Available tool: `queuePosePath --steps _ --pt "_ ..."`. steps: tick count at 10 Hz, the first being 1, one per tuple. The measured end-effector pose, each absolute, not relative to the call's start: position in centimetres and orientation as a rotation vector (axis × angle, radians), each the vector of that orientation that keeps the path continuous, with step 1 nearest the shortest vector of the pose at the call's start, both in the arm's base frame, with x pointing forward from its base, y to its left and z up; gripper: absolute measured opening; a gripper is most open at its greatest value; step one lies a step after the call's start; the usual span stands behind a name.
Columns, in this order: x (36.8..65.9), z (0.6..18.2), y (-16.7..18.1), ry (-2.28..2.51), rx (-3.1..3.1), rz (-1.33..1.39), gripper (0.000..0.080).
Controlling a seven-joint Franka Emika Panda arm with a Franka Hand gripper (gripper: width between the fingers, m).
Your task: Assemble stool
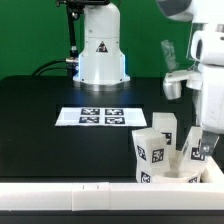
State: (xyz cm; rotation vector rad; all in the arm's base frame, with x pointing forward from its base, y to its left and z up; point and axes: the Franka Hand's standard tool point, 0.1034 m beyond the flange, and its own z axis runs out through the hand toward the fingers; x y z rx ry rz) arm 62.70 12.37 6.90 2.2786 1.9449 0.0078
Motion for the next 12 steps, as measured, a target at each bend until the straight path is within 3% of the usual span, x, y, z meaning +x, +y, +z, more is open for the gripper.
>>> queuePosePath --steps 1,3,4,5,7,9,12 --pt "62.8 7.0 12.3 1.945 2.276 0.011 0.0649" --pt "62.8 6.9 12.2 1.891 2.322 0.014 0.0385" --pt "62.8 6.9 12.2 1.856 2.353 0.018 0.0385" --pt "62.8 7.0 12.2 1.727 2.450 0.031 0.0334" --pt "62.9 7.1 12.1 1.453 2.632 0.047 0.0334" --pt "63.6 7.8 11.5 0.893 2.960 -0.113 0.0334" --pt "64.0 7.3 11.2 0.558 3.027 -0.069 0.0335"
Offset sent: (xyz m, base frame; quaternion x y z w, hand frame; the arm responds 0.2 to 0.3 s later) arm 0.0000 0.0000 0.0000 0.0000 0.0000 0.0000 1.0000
